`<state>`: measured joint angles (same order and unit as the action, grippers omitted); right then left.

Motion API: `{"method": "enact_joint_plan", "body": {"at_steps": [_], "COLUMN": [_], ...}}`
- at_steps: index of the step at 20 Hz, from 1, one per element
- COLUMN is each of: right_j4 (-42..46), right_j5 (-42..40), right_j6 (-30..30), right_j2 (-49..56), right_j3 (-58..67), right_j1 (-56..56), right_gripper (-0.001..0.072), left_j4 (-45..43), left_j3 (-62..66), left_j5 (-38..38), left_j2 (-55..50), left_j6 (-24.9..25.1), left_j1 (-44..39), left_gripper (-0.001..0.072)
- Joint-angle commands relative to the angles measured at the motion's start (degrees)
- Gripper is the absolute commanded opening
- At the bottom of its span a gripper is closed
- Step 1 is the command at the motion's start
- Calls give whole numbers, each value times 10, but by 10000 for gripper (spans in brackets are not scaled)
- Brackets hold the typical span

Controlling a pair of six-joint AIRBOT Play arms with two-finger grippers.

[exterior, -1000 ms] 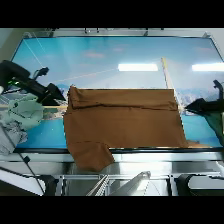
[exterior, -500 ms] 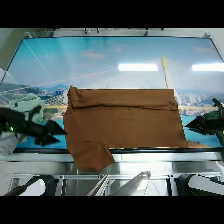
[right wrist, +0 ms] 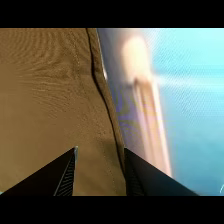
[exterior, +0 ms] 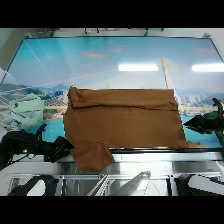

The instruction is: Fold the shirts.

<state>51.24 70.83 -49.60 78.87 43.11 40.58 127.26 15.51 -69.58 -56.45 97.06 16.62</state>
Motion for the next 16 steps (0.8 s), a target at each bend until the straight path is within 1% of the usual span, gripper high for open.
{"method": "enact_joint_plan", "body": {"at_steps": [1,4,6,9,11,12,13,14,15,16], "right_j4": [-5,-5,1,50,82,84,83,84,83,84], "right_j5": [-1,0,2,1,8,16,19,19,19,20], "right_j6": [3,3,-6,-38,-47,-46,-46,-44,-44,-43], "right_j2": [0,0,0,0,0,2,2,2,3,5], "right_j3": [0,0,0,0,0,-1,-4,-8,-12,-16], "right_j1": [0,0,1,1,1,1,0,0,0,0], "right_gripper": [347,347,347,347,347,347,347,347,347,347], "left_j4": [33,89,92,90,89,89,90,89,90,92], "left_j3": [-32,-31,-16,3,11,12,10,7,3,2], "left_j5": [64,87,88,84,85,92,102,109,114,119], "left_j2": [-20,-68,-89,-91,-62,-44,-24,-7,6,17], "left_j6": [0,35,36,36,36,35,33,32,31,31], "left_j1": [-60,-138,-171,-186,-186,-186,-186,-186,-186,-186], "left_gripper": [568,568,567,567,566,565,498,295,273,272]}}
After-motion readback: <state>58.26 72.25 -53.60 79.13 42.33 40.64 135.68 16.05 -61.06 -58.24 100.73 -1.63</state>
